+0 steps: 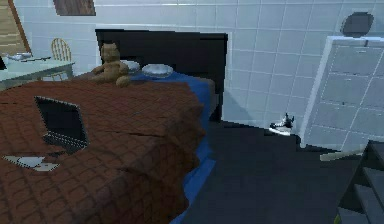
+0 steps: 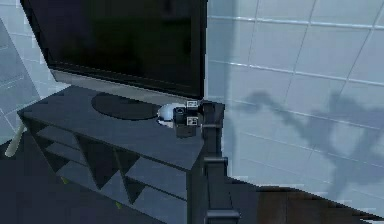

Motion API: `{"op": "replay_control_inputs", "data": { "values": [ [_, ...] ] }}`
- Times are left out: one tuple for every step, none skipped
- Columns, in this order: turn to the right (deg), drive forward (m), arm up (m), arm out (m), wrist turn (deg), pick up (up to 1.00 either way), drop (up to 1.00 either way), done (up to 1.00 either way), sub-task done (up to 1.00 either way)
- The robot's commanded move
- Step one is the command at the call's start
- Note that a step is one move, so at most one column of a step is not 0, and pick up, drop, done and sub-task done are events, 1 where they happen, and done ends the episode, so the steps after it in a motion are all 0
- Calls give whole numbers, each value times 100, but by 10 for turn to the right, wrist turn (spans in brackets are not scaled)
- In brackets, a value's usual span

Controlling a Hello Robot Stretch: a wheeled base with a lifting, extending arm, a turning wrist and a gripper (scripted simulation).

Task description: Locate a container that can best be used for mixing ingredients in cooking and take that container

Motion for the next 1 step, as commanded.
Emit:
{"op": "replay_control_inputs", "data": {
  "values": [
    [0,0,0,0,0,0,0,100,0]
  ]
}}
